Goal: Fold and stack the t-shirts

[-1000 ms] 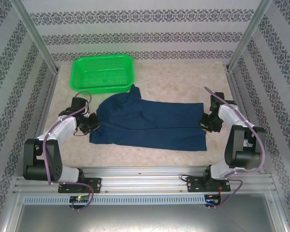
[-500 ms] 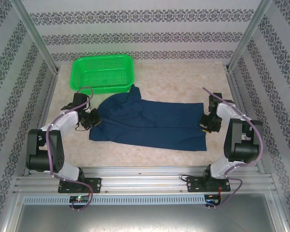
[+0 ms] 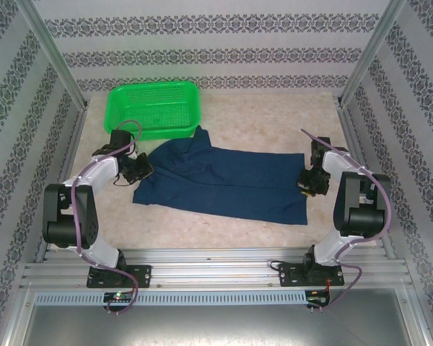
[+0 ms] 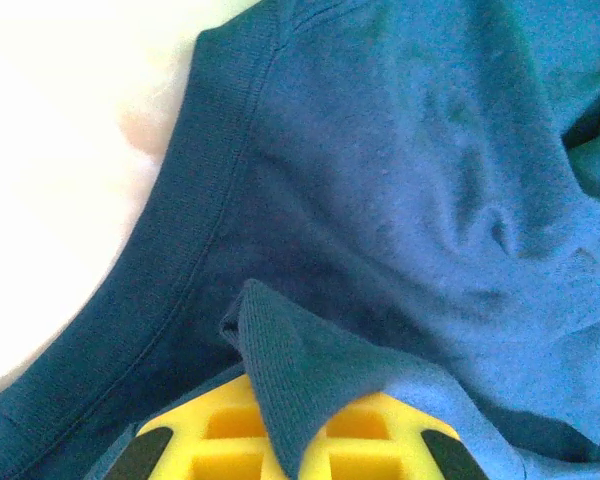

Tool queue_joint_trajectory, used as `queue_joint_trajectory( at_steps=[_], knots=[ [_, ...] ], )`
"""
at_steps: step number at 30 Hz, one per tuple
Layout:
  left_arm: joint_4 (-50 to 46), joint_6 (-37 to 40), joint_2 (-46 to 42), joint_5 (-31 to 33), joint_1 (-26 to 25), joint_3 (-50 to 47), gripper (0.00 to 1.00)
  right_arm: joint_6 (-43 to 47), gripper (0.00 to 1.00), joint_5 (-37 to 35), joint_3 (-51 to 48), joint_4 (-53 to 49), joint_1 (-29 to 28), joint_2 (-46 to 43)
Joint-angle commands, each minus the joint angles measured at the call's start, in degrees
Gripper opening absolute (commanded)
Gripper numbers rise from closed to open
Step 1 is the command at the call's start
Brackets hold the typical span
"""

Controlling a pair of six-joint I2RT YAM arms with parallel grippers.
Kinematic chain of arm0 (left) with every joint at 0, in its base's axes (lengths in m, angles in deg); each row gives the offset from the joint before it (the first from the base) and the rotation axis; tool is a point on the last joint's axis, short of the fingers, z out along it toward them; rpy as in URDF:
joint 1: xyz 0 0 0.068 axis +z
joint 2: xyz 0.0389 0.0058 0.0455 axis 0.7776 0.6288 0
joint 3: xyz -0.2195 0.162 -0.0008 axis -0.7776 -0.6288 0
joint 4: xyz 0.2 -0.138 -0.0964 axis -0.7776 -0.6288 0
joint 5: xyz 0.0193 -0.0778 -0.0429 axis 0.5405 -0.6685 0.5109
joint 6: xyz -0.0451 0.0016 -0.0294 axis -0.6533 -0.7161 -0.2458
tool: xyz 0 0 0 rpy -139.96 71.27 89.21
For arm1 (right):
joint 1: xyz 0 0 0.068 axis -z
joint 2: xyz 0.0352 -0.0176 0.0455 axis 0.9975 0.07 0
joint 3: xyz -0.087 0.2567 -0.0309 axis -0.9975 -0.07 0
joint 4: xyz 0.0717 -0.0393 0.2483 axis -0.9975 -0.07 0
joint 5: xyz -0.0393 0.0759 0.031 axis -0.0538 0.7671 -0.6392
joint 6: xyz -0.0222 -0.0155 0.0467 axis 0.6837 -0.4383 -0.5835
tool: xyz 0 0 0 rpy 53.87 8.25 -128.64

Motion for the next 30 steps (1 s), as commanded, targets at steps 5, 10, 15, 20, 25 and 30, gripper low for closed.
queue_joint_trajectory(
  at_steps=[5, 10, 15, 20, 25, 30],
  knots=[
    [-1.81, 5.25, 3.40, -0.58, -0.31, 3.97, 0.00, 0.93, 0.09, -2.78, 1.08, 0.28, 0.53, 1.45],
    [-1.72, 6.59, 4.76, -0.53, -0.40, 5.16, 0.05, 1.02, 0.11, -2.93, 0.70, 0.19, 0.53, 1.55],
    [-0.08, 4.09, 2.10, -3.67, -0.40, 7.33, 0.56, 0.62, 0.34, -2.75, 1.25, -0.61, 0.53, -0.14],
    [-6.24, 1.04, -7.25, -3.62, 0.16, 8.97, 0.76, 1.28, 0.60, -0.82, 1.52, -2.92, 1.06, -7.88],
    [-16.58, -0.34, -18.19, -0.60, 3.28, -0.98, 0.79, -2.10, 0.87, 5.52, -3.37, -7.62, 1.24, -22.02],
    [-10.51, -4.07, -19.43, -4.17, 5.49, -10.65, 0.71, -7.25, 0.93, 11.02, -11.36, -6.91, -0.42, -29.16]
  ],
)
